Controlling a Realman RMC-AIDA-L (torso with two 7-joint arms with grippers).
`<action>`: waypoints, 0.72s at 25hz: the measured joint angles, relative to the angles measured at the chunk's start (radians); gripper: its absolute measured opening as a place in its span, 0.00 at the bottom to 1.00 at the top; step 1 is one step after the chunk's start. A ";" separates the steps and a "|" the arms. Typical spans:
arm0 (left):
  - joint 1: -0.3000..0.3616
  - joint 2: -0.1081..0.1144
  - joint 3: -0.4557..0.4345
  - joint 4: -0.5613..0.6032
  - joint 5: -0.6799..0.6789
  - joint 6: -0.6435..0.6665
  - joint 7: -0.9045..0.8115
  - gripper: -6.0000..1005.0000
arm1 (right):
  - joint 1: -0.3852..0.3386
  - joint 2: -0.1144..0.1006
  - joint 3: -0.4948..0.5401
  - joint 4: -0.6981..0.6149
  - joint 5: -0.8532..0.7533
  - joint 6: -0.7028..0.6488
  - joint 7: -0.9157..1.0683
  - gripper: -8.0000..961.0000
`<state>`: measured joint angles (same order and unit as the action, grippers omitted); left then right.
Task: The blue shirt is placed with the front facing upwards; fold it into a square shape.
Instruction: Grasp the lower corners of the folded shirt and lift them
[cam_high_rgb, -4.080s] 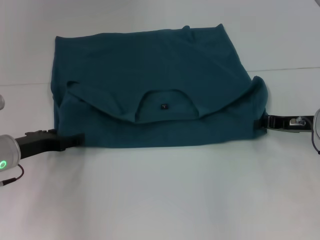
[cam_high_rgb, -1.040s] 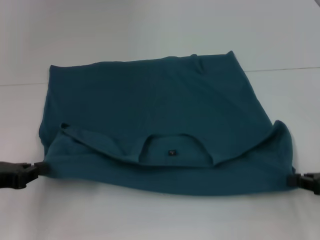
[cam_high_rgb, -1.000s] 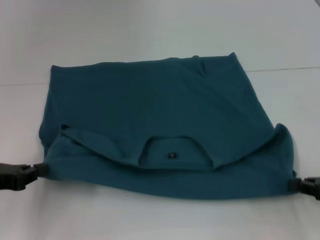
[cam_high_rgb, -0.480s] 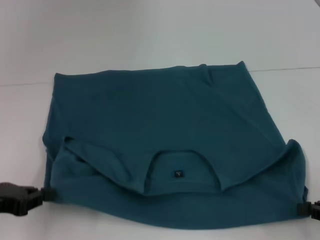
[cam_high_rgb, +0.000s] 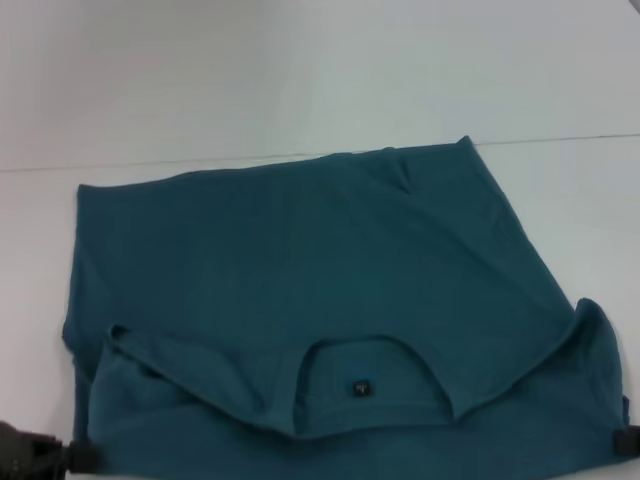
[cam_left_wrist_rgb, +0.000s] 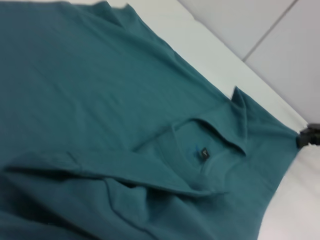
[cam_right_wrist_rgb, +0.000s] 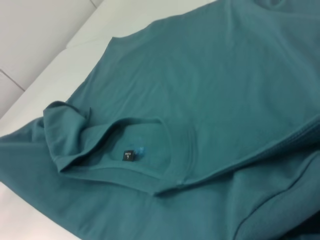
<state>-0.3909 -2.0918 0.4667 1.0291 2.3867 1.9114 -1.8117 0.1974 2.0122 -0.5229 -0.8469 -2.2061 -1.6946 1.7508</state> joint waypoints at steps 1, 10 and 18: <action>0.001 0.001 -0.008 0.005 0.014 0.016 0.001 0.00 | -0.004 0.001 0.005 -0.002 0.000 -0.009 -0.004 0.07; 0.003 0.004 -0.032 0.012 0.048 0.032 0.008 0.00 | -0.047 0.010 0.049 -0.011 -0.003 -0.051 -0.049 0.07; -0.004 0.007 -0.025 0.011 0.048 0.031 0.008 0.00 | -0.071 0.025 0.092 -0.010 -0.037 -0.090 -0.089 0.07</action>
<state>-0.3954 -2.0852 0.4414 1.0400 2.4344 1.9420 -1.8039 0.1261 2.0376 -0.4308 -0.8566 -2.2427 -1.7846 1.6615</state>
